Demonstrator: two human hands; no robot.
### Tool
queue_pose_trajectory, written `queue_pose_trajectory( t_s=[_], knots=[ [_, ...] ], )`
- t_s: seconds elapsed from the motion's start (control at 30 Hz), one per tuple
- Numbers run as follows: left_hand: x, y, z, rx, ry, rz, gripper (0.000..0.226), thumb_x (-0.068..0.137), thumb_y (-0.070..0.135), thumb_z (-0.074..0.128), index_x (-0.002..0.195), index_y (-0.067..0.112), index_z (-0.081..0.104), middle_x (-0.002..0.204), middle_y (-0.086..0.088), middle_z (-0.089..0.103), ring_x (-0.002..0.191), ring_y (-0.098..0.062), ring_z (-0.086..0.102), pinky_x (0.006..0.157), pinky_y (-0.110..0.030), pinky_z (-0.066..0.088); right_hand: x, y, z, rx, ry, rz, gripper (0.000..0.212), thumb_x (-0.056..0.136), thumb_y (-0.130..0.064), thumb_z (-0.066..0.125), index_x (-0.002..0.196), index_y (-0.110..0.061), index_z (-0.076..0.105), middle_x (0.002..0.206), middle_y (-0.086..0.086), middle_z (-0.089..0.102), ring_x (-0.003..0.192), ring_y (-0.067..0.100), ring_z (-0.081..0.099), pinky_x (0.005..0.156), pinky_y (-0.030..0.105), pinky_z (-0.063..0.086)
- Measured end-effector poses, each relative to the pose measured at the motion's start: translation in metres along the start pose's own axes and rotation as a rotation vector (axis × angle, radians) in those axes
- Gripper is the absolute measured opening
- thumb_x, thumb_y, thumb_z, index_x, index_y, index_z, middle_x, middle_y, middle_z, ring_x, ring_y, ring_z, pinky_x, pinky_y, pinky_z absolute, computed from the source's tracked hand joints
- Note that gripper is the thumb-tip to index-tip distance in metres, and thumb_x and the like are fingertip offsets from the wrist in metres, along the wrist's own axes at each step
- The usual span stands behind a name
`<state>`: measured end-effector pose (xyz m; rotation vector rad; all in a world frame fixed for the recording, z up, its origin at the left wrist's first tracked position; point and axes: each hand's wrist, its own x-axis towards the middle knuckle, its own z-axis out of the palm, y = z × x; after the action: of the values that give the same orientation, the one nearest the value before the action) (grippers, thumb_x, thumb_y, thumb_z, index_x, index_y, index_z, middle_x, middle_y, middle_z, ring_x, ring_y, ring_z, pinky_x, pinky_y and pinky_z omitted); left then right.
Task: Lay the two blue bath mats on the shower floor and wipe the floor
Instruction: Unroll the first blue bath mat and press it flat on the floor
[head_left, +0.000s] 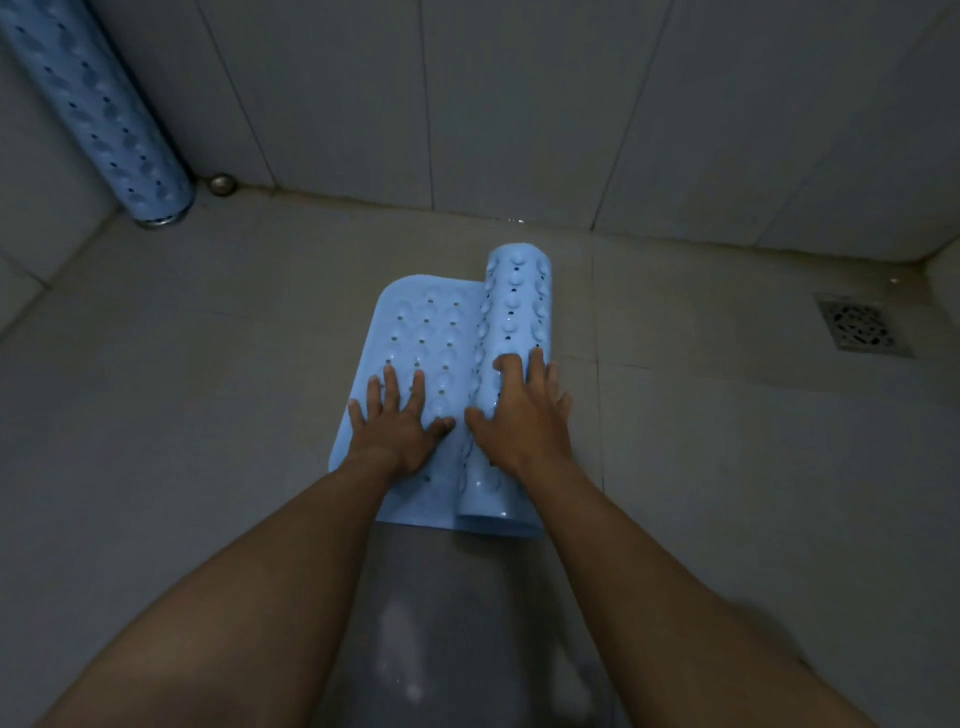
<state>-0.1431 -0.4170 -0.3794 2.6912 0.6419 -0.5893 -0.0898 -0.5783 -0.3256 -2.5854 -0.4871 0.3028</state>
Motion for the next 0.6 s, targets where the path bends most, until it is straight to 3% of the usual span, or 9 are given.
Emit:
queue_pose_trajectory(
  t_s=[0.17,0.33,0.47,0.53,0.6],
  knots=[
    [-0.002,-0.020,-0.010,-0.011,-0.049,-0.080,0.085,0.094,0.072,0.027,0.154,0.034,-0.018,0.158,-0.004,-0.034,0.148,-0.030,-0.024,0.118,-0.056,-0.010,-0.004,-0.008,0.000,0.172,0.018,0.043,0.062,0.081,-0.029,0.058,0.137,-0.024,0.033,0.157,0.020,0.015,0.137,0.043,0.029,0.106,0.054,0.038],
    [-0.006,-0.030,-0.018,0.011,0.016,-0.128,0.074,0.100,0.060,0.028,0.156,0.032,-0.013,0.162,-0.010,-0.025,0.149,-0.036,-0.021,0.117,-0.060,-0.010,-0.005,-0.021,0.006,0.029,-0.030,-0.019,0.059,0.094,-0.025,0.047,0.151,-0.033,0.033,0.164,0.015,-0.006,0.147,0.046,0.009,0.118,0.057,0.018],
    [-0.007,-0.023,-0.010,0.030,0.144,0.016,0.064,0.104,0.037,0.036,0.157,0.036,0.001,0.165,-0.012,-0.011,0.151,-0.035,-0.011,0.118,-0.061,-0.003,-0.004,-0.028,0.006,-0.073,-0.038,-0.044,0.054,0.092,-0.021,0.048,0.146,-0.030,0.043,0.165,0.012,-0.004,0.150,0.040,-0.004,0.118,0.061,0.008],
    [-0.006,-0.023,-0.006,-0.026,0.090,0.014,0.059,0.104,0.051,0.025,0.157,0.039,0.001,0.164,-0.009,-0.018,0.151,-0.030,-0.016,0.119,-0.057,-0.010,-0.004,-0.025,0.005,-0.099,-0.024,-0.051,0.051,0.094,-0.025,0.045,0.145,-0.030,0.043,0.165,0.012,0.000,0.150,0.039,0.000,0.118,0.062,0.010],
    [-0.004,-0.023,-0.003,-0.020,0.033,-0.012,0.070,0.096,0.069,0.019,0.155,0.041,-0.006,0.162,-0.007,-0.026,0.149,-0.028,-0.023,0.116,-0.055,-0.016,-0.003,-0.021,0.005,-0.102,-0.004,-0.034,0.047,0.096,-0.036,0.042,0.142,-0.029,0.043,0.165,0.013,0.002,0.149,0.040,0.002,0.117,0.063,0.010]
  ],
)
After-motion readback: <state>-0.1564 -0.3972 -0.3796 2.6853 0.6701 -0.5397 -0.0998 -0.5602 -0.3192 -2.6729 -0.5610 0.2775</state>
